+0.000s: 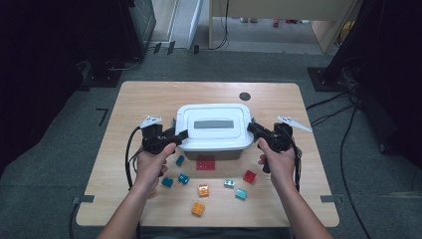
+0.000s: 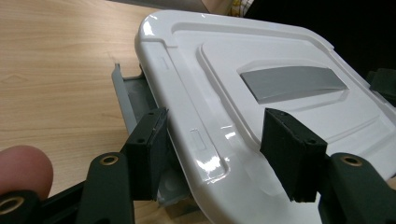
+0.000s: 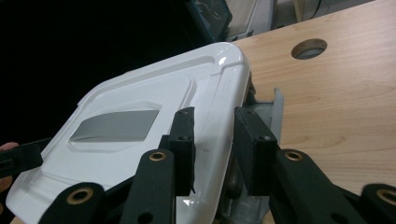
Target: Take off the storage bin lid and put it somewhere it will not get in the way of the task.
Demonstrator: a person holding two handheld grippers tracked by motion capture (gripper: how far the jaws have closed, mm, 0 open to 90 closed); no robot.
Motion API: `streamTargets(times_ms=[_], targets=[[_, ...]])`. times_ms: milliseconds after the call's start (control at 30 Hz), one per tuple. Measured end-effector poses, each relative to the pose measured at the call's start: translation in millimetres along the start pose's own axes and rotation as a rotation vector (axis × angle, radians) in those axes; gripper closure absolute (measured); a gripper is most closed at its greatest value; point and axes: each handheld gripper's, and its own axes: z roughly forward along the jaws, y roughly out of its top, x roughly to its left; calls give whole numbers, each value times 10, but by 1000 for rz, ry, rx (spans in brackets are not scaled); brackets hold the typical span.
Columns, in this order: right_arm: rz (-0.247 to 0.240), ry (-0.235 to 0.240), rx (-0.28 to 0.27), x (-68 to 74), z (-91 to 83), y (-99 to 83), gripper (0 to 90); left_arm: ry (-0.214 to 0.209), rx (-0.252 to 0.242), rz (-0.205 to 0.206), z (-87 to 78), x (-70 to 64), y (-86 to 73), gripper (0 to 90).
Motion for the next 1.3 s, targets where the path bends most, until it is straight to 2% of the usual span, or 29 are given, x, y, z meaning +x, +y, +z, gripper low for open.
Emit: streamTargets(times_ms=[233, 333, 633, 867, 967, 1067, 1300], targets=[[8, 4, -7, 9, -3, 2, 704, -4, -9, 0, -13, 3, 26, 413], [12, 22, -21, 12, -10, 7, 704, 7, -9, 10, -10, -6, 26, 403], [27, 52, -36, 33, -2, 9, 703, -8, -20, -4, -45, 35, 62, 399], [36, 63, -15, 12, 10, 0, 702, -35, -7, -7, -50, 90, 67, 395], [28, 62, -7, -10, 17, -15, 701, -6, 8, -7, -29, 109, 55, 393], [37, 75, -3, -30, 14, -12, 689, -15, 8, -15, -28, 126, 48, 391], [33, 57, -10, -36, 22, -3, 637, -38, 30, -5, -30, 100, 53, 372]])
